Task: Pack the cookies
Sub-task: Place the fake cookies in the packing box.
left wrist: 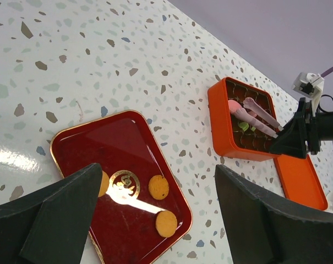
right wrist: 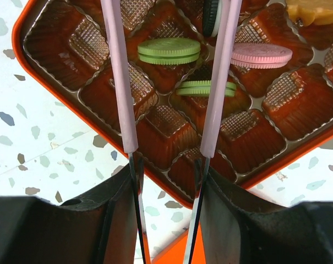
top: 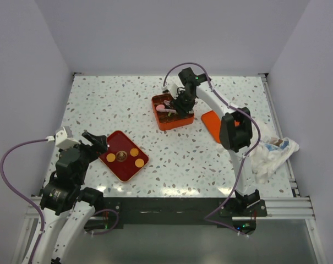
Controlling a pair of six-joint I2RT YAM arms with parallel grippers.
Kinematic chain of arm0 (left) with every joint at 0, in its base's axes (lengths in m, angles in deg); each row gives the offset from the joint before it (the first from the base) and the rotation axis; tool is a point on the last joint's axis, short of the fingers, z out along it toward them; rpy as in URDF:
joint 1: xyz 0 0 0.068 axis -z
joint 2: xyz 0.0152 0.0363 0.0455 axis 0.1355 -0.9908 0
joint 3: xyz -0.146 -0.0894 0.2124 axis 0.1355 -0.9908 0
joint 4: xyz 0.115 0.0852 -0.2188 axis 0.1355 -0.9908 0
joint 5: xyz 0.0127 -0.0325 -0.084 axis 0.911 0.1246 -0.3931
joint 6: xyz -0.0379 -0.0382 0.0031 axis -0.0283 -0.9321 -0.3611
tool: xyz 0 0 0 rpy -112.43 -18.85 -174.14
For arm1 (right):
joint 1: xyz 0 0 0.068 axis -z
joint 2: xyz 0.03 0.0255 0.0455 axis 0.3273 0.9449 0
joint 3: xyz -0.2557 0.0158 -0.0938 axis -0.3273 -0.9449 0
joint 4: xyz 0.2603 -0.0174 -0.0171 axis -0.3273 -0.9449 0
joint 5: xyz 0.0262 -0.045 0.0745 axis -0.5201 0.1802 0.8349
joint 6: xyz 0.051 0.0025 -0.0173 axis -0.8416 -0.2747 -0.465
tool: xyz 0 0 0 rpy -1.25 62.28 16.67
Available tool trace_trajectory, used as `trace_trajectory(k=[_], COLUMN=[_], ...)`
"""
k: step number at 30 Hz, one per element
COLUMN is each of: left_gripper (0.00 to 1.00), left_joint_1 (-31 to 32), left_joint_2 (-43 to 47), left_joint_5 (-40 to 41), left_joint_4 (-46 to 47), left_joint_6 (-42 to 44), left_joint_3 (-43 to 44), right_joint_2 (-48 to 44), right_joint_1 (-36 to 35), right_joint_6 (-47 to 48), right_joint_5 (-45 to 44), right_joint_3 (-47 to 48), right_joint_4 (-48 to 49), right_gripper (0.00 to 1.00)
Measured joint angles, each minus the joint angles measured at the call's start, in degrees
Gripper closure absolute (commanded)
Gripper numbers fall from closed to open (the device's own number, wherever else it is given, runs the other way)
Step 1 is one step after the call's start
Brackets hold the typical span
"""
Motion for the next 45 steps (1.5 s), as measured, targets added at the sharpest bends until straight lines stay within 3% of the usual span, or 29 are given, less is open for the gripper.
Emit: trace_trajectory(k=[13, 45], left_gripper=[0.11, 0.11], left_joint_1=[0.0, 0.0], left_joint_2=[-0.1, 0.1], left_joint_5=[0.0, 0.0], left_joint_4=[0.0, 0.0], left_joint_6=[0.0, 0.0], left_joint_3=[0.0, -0.1], right_joint_2=[1.2, 1.6], right_joint_1=[0.0, -1.8], right_joint_6=[0.4, -0.4], right_joint_5=[0.1, -0.2], right_joint_3=[1.9, 5.8], right_joint_4=[-0.5, -2.2], right_gripper=[0.74, 0.79])
